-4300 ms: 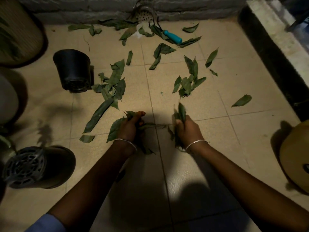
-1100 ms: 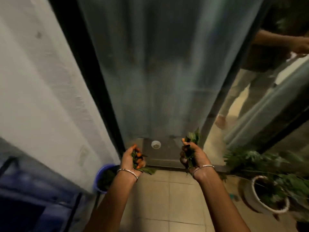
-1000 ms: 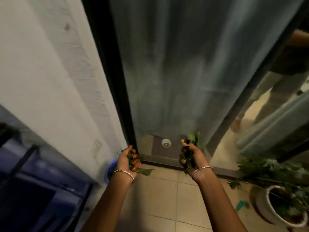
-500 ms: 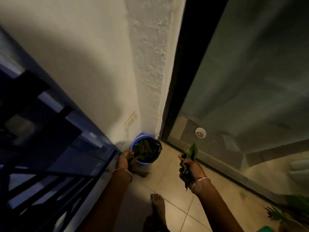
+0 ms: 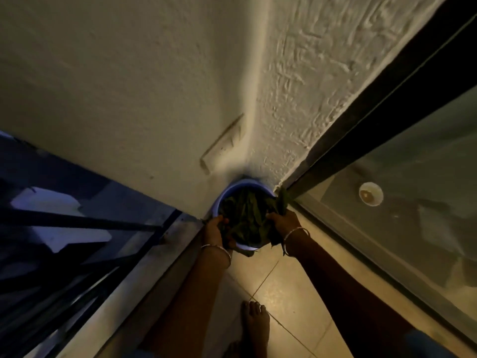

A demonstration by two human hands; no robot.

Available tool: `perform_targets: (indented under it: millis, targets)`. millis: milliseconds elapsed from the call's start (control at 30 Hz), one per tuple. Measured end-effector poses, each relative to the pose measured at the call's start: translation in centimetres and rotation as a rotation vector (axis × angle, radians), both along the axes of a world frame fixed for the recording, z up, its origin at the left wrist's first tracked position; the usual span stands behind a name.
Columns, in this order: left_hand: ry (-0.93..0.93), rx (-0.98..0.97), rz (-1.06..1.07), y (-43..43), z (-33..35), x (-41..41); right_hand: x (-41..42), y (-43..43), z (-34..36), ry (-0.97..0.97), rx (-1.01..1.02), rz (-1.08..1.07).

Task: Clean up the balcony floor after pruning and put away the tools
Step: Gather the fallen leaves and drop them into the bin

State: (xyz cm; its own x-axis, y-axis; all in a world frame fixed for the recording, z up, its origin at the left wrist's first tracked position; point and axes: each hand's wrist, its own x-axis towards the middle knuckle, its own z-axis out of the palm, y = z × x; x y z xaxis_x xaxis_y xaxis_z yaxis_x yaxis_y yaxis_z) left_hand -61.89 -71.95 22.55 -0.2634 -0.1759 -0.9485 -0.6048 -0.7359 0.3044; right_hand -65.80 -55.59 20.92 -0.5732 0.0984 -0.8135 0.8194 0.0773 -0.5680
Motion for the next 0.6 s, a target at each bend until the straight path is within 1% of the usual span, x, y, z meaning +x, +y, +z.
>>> perform_targets:
  millis: [67,133,233,300,400,467,533,600]
  targets:
    - [0.023,0.022,0.025,0.3,-2.1,-0.7,-1.4,-0.6,-3.7,0.039,0.008,0.162]
    - [0.022,0.0,0.046,0.5,-3.8,-1.5,-2.4,-0.9,-6.5,0.035,0.053,0.308]
    - [0.047,-0.007,0.064,0.6,-5.3,-2.9,-3.4,-1.3,-7.8,0.061,0.113,0.359]
    - [0.044,-0.039,0.058,0.7,-6.5,-3.9,-3.6,-1.0,-7.8,0.059,0.101,0.289]
    - [0.062,-0.073,0.026,1.1,-7.7,-5.4,-2.4,0.8,-7.9,0.017,0.028,0.061]
    - [0.09,-0.068,-0.006,1.4,-7.8,-6.0,-0.9,2.2,-7.5,0.001,-0.002,-0.05]
    - [0.117,-0.06,-0.041,1.2,-8.6,-5.8,0.9,3.6,-6.7,-0.012,-0.008,-0.118]
    - [0.158,-0.019,-0.08,0.6,-13.8,-4.8,2.8,4.8,-5.5,-0.026,0.0,-0.185]
